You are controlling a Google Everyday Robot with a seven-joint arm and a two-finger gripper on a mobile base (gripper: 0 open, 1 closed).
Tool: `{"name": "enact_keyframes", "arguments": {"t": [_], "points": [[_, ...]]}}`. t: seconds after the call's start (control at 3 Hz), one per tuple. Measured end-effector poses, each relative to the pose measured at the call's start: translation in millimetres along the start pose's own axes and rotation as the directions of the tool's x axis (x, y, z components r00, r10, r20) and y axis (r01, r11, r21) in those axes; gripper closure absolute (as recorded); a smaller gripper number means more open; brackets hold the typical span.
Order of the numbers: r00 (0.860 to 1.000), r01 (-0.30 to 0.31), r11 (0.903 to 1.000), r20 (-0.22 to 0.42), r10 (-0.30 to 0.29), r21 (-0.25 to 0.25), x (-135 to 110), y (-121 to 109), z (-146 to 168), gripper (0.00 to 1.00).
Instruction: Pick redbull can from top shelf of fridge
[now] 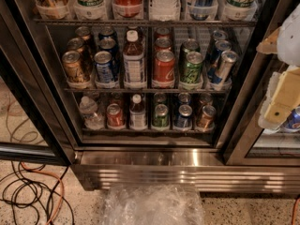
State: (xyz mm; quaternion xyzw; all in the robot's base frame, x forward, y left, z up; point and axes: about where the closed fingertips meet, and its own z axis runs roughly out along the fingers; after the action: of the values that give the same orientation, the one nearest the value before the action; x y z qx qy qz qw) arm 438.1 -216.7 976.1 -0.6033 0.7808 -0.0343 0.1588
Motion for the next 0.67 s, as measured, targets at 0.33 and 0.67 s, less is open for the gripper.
{"name": "enact_keyframes", "arguments": {"t": [0.33,0.67], "points": [[1.0,0.0,1.0,0.0,0.0,0.0,0.0,0.0,0.0,0.0],[0.994,-0.059,0.9982,0.096,0.057,0.009,-5.0,-3.6,0.6,0.0]]}}
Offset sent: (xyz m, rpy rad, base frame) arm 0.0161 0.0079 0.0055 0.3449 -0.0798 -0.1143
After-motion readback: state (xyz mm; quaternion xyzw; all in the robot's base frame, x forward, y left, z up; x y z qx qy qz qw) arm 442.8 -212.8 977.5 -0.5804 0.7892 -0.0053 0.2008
